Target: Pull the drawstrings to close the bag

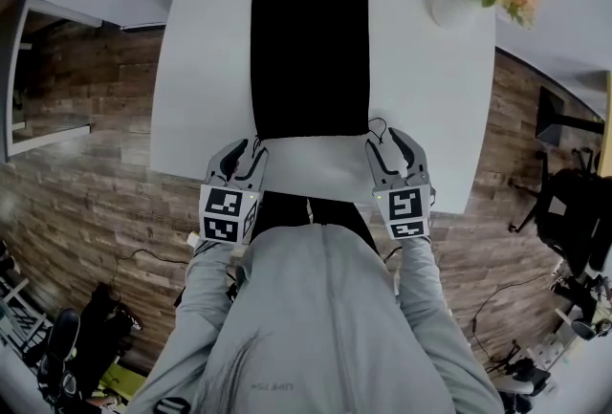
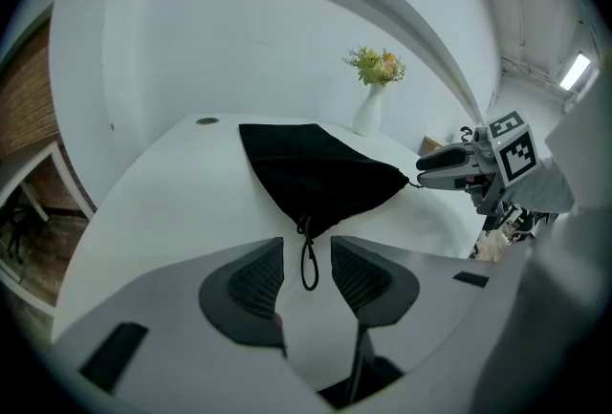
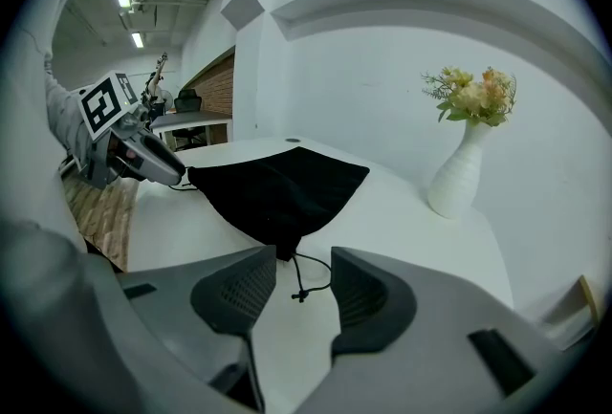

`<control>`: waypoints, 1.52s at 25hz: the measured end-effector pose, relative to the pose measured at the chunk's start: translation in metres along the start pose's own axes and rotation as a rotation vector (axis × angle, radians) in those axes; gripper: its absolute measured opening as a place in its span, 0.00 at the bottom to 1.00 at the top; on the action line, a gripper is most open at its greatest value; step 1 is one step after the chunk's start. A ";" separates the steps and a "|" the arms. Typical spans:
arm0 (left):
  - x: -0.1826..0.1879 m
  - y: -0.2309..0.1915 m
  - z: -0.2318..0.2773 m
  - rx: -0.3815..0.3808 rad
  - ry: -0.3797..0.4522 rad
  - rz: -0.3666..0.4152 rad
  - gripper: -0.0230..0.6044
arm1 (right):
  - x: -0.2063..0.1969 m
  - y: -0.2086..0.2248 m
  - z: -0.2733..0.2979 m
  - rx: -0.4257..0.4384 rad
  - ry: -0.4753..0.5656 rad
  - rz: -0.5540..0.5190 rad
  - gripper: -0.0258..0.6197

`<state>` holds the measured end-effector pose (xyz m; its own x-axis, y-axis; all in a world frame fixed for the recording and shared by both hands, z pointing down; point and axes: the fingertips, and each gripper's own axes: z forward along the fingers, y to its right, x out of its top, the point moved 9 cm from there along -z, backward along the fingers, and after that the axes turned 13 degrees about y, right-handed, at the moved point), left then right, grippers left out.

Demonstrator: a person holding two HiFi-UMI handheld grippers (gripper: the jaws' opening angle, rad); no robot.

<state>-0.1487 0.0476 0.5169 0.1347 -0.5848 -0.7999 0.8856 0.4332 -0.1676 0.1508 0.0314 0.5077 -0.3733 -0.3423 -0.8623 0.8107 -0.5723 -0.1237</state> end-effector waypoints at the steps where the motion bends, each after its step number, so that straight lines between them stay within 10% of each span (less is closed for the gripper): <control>1: -0.002 -0.001 0.001 0.002 -0.005 -0.002 0.29 | -0.001 0.000 0.001 0.000 -0.003 -0.002 0.33; 16: -0.010 -0.003 0.010 -0.014 -0.013 -0.019 0.26 | -0.016 -0.006 0.023 0.021 -0.082 -0.116 0.30; 38: -0.014 -0.010 0.009 -0.011 -0.017 -0.024 0.10 | -0.020 0.003 0.031 0.120 -0.169 0.034 0.09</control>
<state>-0.1548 0.0451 0.5346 0.1211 -0.6065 -0.7858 0.8838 0.4262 -0.1927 0.1470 0.0135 0.5397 -0.4250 -0.4775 -0.7690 0.7685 -0.6393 -0.0278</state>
